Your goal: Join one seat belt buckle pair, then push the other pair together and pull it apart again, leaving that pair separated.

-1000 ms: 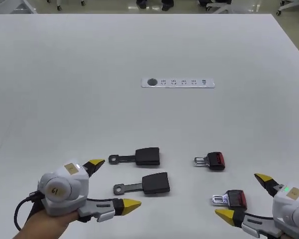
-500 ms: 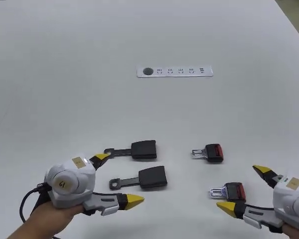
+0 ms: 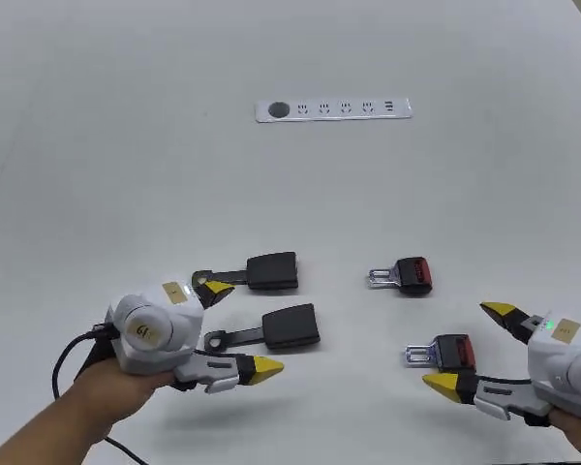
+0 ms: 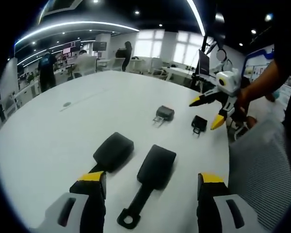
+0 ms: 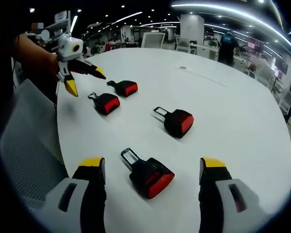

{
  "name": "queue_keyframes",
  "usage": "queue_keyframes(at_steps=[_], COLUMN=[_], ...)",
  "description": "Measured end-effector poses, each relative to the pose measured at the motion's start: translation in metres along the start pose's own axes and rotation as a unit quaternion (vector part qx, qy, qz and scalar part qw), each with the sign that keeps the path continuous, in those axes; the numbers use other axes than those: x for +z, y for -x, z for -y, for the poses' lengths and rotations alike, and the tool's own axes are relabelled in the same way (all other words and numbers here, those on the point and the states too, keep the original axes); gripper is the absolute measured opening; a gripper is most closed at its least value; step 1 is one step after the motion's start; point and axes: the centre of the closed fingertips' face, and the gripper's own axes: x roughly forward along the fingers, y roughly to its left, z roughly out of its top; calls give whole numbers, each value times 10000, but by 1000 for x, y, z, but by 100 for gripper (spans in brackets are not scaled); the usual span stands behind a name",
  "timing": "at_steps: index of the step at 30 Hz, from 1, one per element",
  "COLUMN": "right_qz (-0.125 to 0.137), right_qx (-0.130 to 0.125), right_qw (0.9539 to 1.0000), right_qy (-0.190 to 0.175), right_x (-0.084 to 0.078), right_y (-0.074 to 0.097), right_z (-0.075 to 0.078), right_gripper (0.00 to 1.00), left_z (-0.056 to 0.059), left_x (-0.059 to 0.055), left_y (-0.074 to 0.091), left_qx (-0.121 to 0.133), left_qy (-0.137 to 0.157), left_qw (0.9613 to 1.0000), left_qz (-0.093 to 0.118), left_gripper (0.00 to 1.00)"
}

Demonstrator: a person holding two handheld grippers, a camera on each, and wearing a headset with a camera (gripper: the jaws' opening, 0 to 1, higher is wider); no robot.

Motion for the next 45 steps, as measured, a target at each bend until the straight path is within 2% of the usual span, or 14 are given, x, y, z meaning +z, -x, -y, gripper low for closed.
queue_keyframes(at_steps=[3,7,14,17,23,25,26,28,31,34,35,38,42,45], right_qz=[-117,-238,-544,-596,-770,-798,-793,-807,-858,-944,-943,-968,-1023,-1063], right_qx=[93,257,707,977,1202,1242,1280,1264,1280,1313,1293,1295,1258,1245], right_qw=[9999,9992,9944,9919,9864,9845,9842,9833,9815,9777,9781,9777,9777,9777], right_qy=[58,192,560,560,818,947,933,1034,1139,1338,1331,1337,1332,1315], right_x=[-4,-11,-25,-22,-26,-28,-27,-27,-29,-29,-30,-31,-31,-31], right_y=[-2,-6,-13,-14,-16,-15,-15,-15,-15,-15,-15,-16,-16,-17], right_z=[1,3,-2,-11,-14,-14,-13,-11,-8,-7,-6,-5,-2,-2], right_gripper=[75,74,69,69,62,58,56,51,47,41,40,38,38,37], left_z=[4,15,8,3,6,6,6,6,5,6,8,8,10,8], left_x=[-11,-8,-6,-10,-16,-21,-22,-22,-21,-23,-24,-22,-23,-24], left_y=[-8,-15,-28,-35,-41,-41,-42,-43,-45,-47,-45,-44,-41,-40], left_qx=[-186,-362,-419,-475,-663,-715,-775,-790,-867,-1055,-1131,-1205,-1482,-1550], left_qy=[-332,-636,-704,-774,-948,-1216,-1555,-1523,-1663,-1867,-1935,-2032,-2364,-2403], left_qw=[9989,9960,9950,9938,9898,9852,9792,9800,9768,9708,9681,9650,9516,9483], left_qz=[-287,-520,-576,-648,-836,-971,-1048,-1006,-1029,-1075,-1118,-1143,-1287,-1374], left_gripper=[75,68,65,65,52,52,52,51,45,34,34,33,33,33])
